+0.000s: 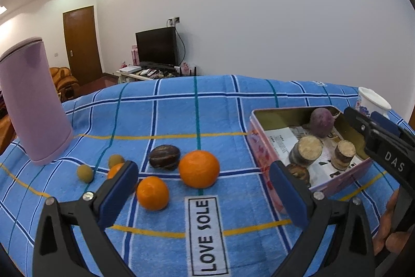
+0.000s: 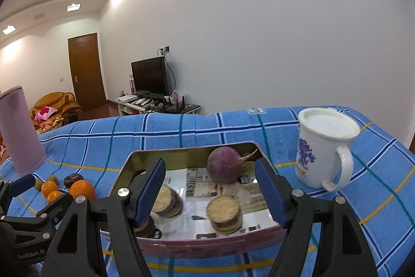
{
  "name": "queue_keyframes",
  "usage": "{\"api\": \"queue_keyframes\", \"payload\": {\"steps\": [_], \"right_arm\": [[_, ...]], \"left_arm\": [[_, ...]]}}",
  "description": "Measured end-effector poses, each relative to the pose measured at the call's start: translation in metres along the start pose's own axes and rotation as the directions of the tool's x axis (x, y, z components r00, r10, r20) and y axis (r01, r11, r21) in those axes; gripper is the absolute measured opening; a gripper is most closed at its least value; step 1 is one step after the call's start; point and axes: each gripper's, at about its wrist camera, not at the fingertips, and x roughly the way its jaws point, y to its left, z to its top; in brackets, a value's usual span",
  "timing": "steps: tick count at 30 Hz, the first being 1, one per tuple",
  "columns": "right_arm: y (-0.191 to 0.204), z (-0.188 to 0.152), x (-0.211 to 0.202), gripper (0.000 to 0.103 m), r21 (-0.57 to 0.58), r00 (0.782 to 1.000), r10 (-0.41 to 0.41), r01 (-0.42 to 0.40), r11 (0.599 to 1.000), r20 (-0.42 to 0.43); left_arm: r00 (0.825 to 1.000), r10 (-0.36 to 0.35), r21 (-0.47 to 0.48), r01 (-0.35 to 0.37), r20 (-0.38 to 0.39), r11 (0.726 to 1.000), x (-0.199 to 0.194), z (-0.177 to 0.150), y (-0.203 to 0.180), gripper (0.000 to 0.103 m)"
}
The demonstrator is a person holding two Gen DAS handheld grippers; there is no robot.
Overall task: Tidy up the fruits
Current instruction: 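Withdraw both tools from the tin toward the oranges, then move the right tool toward the oranges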
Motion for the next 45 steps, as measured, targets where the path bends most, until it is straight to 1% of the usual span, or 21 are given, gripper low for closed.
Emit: {"api": "queue_keyframes", "payload": {"steps": [6,14,22,28,33,40,45], "right_arm": [[0.010,-0.003,0.004,0.073,0.027,0.999,0.030,-0.029,0.999,-0.038],[0.034,-0.007,0.006,0.073,-0.002,0.996,0.057,-0.057,0.998,-0.064],[0.065,-0.010,0.010,0.073,-0.032,0.992,0.090,-0.093,0.995,-0.089],[0.087,-0.013,0.013,0.073,-0.050,0.988,0.112,-0.118,0.992,-0.107],[0.101,-0.016,0.015,0.073,-0.044,0.983,0.136,-0.142,0.989,-0.121],[0.123,-0.018,0.016,0.073,-0.075,0.981,0.137,-0.148,0.986,-0.138],[0.141,-0.022,0.019,0.073,-0.114,0.975,0.138,-0.159,0.981,-0.173]], "left_arm": [[1.000,0.015,-0.003,-0.015,-0.021,1.000,0.002,-0.001,0.011,0.103],[0.999,0.040,-0.009,-0.040,-0.028,0.999,0.003,-0.002,0.029,0.103],[0.997,0.072,0.007,-0.071,-0.029,0.997,0.005,-0.002,0.047,0.103],[0.996,0.085,-0.013,-0.086,-0.038,0.996,0.006,-0.002,0.065,0.103],[0.994,0.099,-0.022,-0.100,-0.044,0.995,0.007,-0.003,0.079,0.103],[0.990,0.127,-0.076,-0.132,-0.063,0.988,0.010,-0.001,0.119,0.103],[0.978,0.187,-0.157,-0.200,-0.089,0.967,0.015,0.002,0.167,0.103]]}}
